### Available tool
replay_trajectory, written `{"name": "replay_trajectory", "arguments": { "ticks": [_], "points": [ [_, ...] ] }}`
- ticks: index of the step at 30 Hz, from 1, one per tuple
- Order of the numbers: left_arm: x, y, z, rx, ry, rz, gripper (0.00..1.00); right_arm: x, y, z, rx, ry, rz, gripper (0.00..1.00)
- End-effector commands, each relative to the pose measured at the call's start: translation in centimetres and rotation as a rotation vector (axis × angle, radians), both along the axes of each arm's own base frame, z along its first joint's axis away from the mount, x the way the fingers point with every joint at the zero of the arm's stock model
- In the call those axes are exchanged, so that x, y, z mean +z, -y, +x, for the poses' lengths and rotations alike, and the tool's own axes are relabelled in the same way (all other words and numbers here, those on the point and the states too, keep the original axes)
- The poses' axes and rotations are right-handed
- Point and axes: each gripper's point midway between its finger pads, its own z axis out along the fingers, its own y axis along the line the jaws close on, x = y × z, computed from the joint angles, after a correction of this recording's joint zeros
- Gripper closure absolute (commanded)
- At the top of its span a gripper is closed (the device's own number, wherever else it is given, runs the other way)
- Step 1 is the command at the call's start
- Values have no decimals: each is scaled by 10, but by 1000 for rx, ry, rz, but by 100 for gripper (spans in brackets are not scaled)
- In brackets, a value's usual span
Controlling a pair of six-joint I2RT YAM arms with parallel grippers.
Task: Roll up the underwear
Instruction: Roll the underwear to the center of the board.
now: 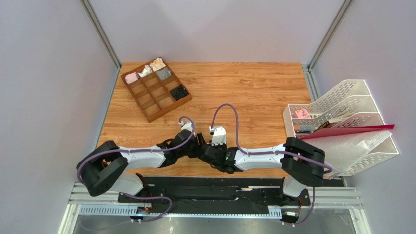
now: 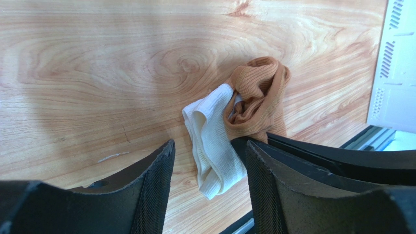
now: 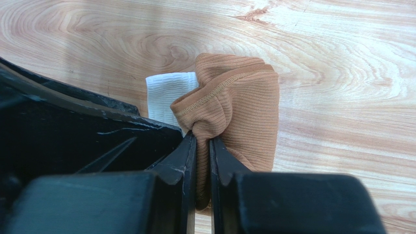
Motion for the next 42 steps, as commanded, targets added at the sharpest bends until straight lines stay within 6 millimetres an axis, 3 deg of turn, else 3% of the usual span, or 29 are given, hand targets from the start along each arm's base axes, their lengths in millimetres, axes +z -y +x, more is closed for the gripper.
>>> {"name": "replay_trajectory", "arguments": {
  "ticks": [1, 6, 13, 21, 23, 25, 27, 30, 33, 38, 42],
  "points": [
    [38, 10, 14, 36, 93, -105, 38, -17, -2, -19, 23, -87, 23, 88],
    [43, 9, 16, 53, 100, -106, 38, -16, -2, -19, 24, -84, 22, 88],
    [13, 17, 10, 15, 2, -42, 38, -15, -4, -19, 27, -86, 25, 88],
    [9, 21, 13, 15, 5, -61, 40, -15, -7, -21, 56, -80, 14, 86],
    [8, 20, 12, 13, 9, -58, 42, -13, -10, -23, 79, -82, 16, 81],
    [4, 17, 11, 14, 6, -47, 54, -6, -13, -24, 102, -80, 23, 73],
    [-2, 15, 9, 15, -7, -35, 68, 4, -18, -25, 136, -76, 26, 60],
    [-11, 13, 5, 12, -26, -21, 76, 27, -19, -25, 164, -62, 21, 53],
    [-18, 12, 3, 11, -40, -18, 77, 56, -16, -25, 180, -33, 37, 51],
    [-23, 9, 0, 13, -46, -12, 78, 99, 6, -22, 150, 27, 97, 48],
    [-25, 8, 0, 13, -48, -8, 78, 95, 27, -7, 79, 8, 152, 53]
  ]
}}
